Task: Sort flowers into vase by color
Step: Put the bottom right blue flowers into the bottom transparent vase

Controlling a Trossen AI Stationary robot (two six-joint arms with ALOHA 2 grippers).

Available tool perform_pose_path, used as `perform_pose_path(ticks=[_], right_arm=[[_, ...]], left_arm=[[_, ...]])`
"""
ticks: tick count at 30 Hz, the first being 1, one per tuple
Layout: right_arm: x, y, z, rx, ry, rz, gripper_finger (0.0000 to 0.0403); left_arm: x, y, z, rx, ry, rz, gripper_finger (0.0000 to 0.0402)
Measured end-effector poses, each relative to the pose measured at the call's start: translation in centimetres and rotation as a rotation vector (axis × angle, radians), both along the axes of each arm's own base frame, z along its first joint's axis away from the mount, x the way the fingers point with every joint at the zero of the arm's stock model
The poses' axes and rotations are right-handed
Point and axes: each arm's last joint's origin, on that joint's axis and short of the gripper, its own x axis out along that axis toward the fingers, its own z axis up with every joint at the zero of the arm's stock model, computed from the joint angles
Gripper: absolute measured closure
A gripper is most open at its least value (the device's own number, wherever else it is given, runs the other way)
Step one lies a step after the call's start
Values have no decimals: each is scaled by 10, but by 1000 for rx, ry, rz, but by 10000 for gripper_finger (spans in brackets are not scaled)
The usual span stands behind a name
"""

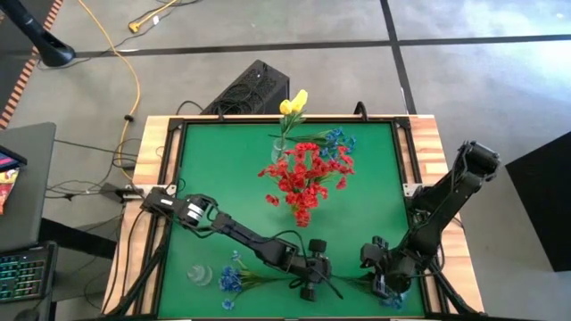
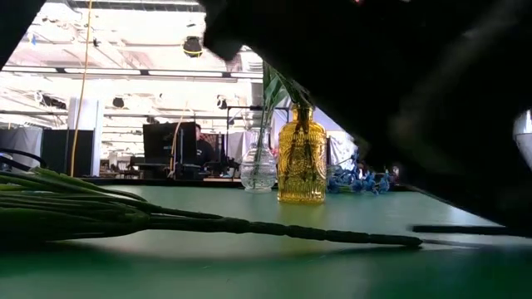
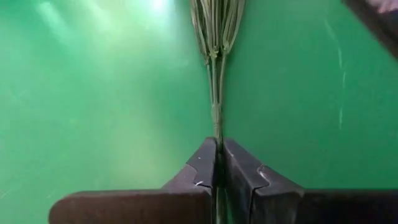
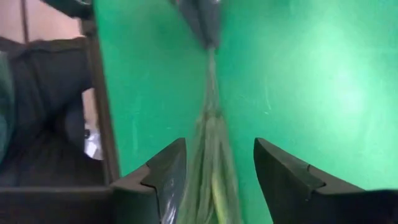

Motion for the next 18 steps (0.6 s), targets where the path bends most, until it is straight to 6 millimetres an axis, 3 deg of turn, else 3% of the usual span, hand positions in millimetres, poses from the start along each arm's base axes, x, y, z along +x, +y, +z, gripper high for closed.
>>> perform_pose_path(ticks=[9, 15, 18], right_arm=[[-1, -21, 47, -93, -323, 51, 234], [-6, -38, 71, -208, -482, 47, 249], [-9, -43, 78, -264, -528, 72, 252]], left_arm=[[-22, 12, 66, 208, 43, -22, 401], [-42, 3, 112, 324, -35, -23, 401], [-54, -1, 125, 361, -12, -51, 401]])
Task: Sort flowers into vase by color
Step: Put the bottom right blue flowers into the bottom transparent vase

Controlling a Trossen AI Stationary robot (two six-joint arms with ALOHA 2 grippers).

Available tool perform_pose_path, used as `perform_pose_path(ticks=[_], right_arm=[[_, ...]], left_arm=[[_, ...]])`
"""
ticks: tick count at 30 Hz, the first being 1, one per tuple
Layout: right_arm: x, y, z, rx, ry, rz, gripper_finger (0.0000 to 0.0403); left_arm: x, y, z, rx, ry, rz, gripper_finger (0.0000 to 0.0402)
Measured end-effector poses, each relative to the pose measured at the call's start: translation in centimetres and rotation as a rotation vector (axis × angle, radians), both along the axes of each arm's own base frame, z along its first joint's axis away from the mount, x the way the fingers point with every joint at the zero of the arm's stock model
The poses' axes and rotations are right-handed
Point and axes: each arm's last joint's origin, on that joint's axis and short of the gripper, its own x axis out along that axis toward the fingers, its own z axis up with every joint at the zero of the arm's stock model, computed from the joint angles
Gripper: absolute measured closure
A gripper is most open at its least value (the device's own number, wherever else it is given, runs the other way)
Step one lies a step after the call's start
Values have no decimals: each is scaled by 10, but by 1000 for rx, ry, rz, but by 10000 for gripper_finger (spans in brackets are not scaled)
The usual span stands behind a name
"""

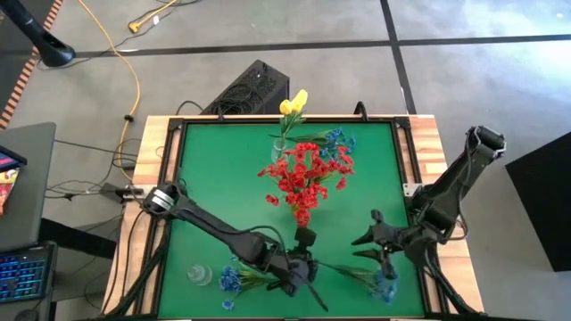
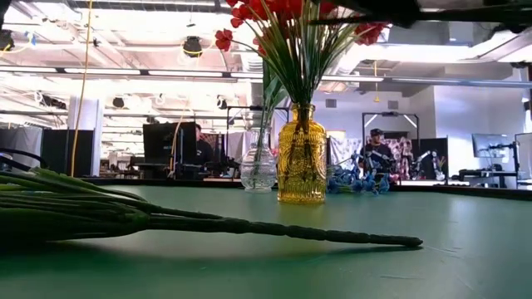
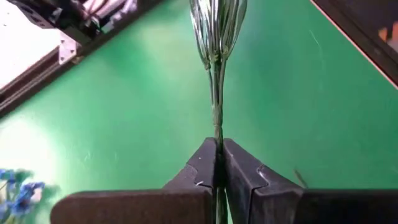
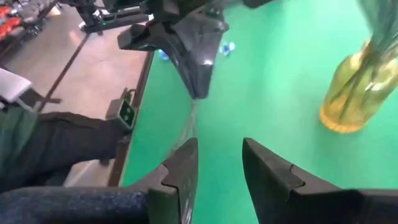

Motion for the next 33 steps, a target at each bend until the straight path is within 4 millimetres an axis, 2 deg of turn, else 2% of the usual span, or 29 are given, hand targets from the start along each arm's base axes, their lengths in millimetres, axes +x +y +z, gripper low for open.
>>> perform_pose_path(ticks=[8, 16, 19, 25, 33], right_arm=[[4, -8, 3, -120, -38, -20, 253], [20, -6, -15, -184, 27, -47, 253], [25, 0, -23, -202, 41, -45, 253], [40, 17, -31, -200, -31, -8, 253], [74, 43, -24, -339, -387, 84, 253]], left_arm=[[-31, -14, 39, 17, -14, -76, 401], [-49, -20, 76, 24, -170, -166, 401], [-57, -13, 74, -19, -247, -174, 401], [-82, 11, 65, -237, -507, -181, 401], [-118, 29, 37, -523, -810, -199, 401]])
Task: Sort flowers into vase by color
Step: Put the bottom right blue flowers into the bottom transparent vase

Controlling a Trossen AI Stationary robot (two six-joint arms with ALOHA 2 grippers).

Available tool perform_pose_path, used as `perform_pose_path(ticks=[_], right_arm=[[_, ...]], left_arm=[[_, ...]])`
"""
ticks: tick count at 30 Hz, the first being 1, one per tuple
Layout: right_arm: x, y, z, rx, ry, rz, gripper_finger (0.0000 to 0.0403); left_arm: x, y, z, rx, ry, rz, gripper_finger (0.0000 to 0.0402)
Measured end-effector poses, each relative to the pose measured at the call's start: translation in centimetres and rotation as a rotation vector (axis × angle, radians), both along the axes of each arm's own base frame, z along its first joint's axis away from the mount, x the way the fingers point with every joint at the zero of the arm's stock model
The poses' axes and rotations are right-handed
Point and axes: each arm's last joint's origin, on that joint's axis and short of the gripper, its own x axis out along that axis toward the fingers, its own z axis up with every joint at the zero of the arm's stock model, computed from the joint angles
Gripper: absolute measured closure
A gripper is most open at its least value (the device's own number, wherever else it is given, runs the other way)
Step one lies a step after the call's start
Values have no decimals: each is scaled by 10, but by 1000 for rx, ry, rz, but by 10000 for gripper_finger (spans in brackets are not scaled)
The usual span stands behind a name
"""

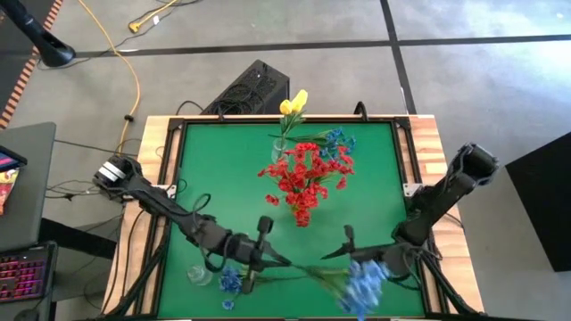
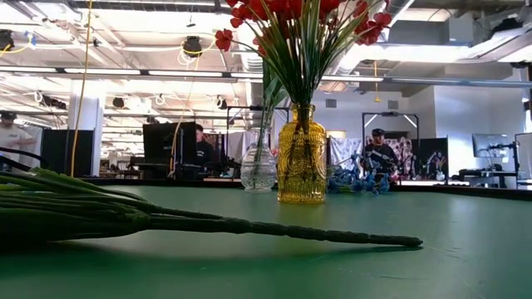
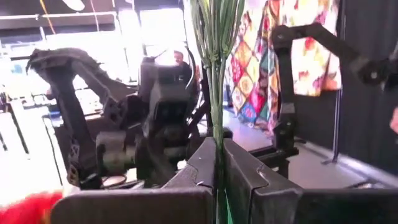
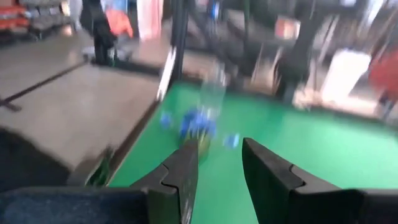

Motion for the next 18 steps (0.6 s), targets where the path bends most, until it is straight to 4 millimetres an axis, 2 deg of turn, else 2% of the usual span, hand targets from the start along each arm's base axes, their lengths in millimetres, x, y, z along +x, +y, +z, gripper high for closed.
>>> perform_pose_path(ticks=[3, 8, 13, 18], right_arm=[[10, 3, 2, -46, -117, -6, 253], [23, 2, 0, -58, -235, -7, 253], [43, 7, 2, -108, -276, 75, 250], [59, 18, 4, -222, -269, 85, 223]], left_arm=[[-5, 3, -12, -50, -7, -5, 401], [-8, 4, -20, -80, 16, -18, 401], [-9, 2, -24, -57, 51, -22, 401], [-8, 2, -29, -27, 91, -17, 401]])
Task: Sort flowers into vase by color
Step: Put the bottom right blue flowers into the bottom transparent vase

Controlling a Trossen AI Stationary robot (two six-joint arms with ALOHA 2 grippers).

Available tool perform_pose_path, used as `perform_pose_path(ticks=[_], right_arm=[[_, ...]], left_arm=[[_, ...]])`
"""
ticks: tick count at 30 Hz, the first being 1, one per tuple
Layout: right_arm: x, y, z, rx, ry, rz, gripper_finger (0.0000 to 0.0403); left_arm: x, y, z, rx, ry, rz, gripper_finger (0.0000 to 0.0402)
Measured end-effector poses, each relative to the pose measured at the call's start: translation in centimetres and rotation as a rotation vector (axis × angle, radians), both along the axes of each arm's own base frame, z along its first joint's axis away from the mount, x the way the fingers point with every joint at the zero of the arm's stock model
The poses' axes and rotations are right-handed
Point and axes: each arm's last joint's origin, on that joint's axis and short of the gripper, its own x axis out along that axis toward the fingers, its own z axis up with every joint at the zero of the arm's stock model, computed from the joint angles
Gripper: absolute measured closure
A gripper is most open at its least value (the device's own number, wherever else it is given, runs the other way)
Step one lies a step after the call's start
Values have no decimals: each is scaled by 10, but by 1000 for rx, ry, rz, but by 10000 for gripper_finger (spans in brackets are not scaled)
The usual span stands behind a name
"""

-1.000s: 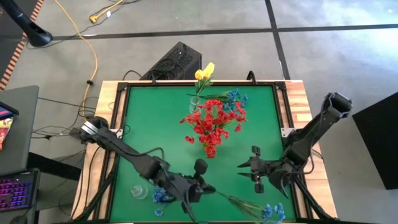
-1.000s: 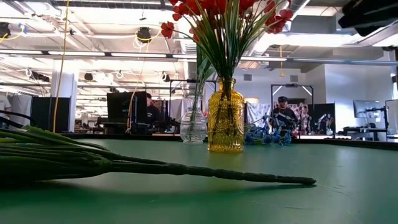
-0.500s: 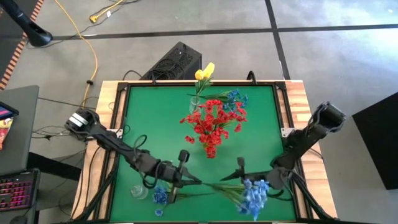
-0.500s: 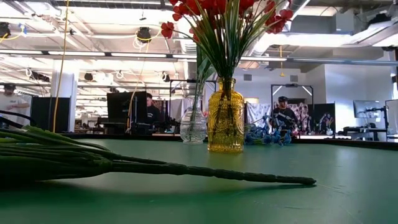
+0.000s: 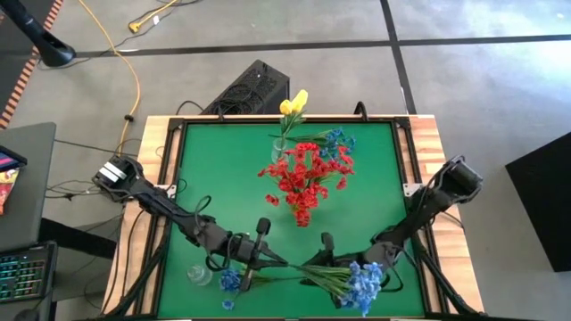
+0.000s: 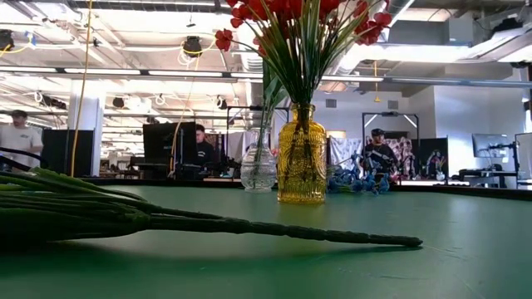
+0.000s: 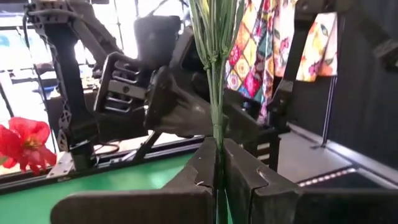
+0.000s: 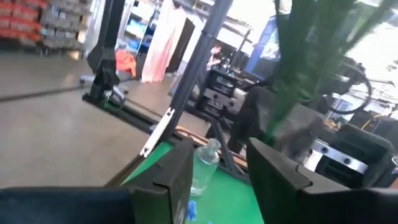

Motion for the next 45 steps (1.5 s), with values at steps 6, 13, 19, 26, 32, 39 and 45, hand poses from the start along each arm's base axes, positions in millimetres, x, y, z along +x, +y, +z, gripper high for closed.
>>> perform_pose_path(ticks=[6, 13, 19, 26, 32, 39, 45], right_arm=[[5, 3, 2, -14, 21, -40, 185], [4, 2, 9, 15, -11, -44, 177], [6, -1, 10, 25, -20, -66, 204], [6, -3, 9, 29, -6, -159, 289], [6, -3, 3, 14, 42, -162, 359], [6, -3, -10, 76, 160, -160, 364], [9, -7, -13, 173, 200, -164, 362]], left_arm=[[0, 0, -4, 30, 33, -6, 401], [0, 0, -8, 53, 72, -16, 401], [1, 1, -10, 62, 88, 27, 401], [1, 2, -13, 77, 115, 41, 401], [1, 3, -16, 83, 146, 63, 401], [1, 4, -17, 90, 158, 100, 345], [7, 4, -14, 34, 239, 85, 260]])
